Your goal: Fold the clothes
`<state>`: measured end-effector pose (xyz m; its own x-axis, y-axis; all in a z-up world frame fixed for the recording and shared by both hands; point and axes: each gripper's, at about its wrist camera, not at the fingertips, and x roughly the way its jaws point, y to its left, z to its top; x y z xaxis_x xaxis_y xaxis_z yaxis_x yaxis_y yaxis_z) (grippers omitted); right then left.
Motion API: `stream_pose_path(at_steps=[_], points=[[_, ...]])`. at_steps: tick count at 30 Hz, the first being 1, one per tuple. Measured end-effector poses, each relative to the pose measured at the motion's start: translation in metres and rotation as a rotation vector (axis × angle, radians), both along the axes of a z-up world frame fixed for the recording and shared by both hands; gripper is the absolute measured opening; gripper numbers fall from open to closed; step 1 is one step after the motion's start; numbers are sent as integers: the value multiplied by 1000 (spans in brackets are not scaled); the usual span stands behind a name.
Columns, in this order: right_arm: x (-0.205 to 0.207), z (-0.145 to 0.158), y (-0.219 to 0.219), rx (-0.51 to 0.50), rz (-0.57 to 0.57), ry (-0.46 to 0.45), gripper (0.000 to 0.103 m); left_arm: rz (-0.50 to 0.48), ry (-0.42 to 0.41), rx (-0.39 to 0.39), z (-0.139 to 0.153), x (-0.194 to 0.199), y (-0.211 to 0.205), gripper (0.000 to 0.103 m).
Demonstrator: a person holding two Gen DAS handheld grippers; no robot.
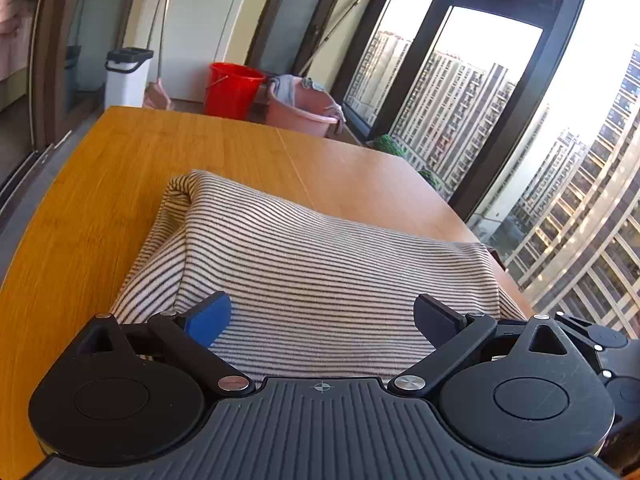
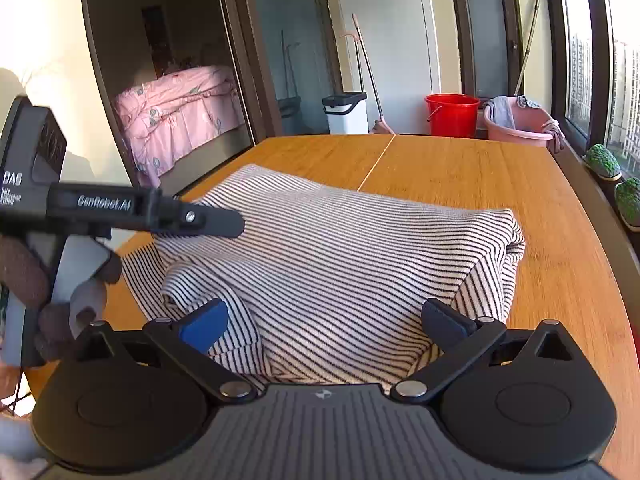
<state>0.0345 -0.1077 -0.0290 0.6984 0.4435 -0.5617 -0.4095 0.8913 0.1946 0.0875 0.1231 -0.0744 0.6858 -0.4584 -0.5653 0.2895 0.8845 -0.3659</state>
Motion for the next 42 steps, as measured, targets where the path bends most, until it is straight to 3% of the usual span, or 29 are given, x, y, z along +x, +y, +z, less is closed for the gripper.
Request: stream_pose_path(at_steps=[2,6,10,14,23,27,30,32,33,34,37,42], points=[[2,14,-8,15,-53,-56,103,-27,7,-32,0,-9,0,103],[25,30,-15,-61,-106,-136,103,-71,29,-52,-7,-12,-10,103],[62,21,-3,-108,-23,-74,103,-71,33,-58,-12,-9,-10,103],[87,-4,-2,-123,-46,65,103,-70,30,-83,-15,-9,-4,103],[25,-6,-2,-86,-58,93,103,-14,9,-75,-18,14,6,103],[-3,-1,0,-18,-9,112,103,43,13,-73,-15,19,14,103],[-22,18,-4,-71,-6,-7,103,42,31,-46,-9,8,12,103],[-31,28,-6,-166,-29,-112,103,-12,38,-64,-5,-5,6,103],[-32,29,-7,-223,-44,-145,102,-45,39,-73,-3,-11,2,103],[-30,28,-7,-266,-62,-156,92,-78,38,-80,-2,-17,-2,103],[-24,12,-6,-288,-50,-68,68,-140,56,-70,-5,-24,-13,103],[-25,-2,-11,-234,-72,-16,68,-133,62,-17,-13,-19,-18,103]])
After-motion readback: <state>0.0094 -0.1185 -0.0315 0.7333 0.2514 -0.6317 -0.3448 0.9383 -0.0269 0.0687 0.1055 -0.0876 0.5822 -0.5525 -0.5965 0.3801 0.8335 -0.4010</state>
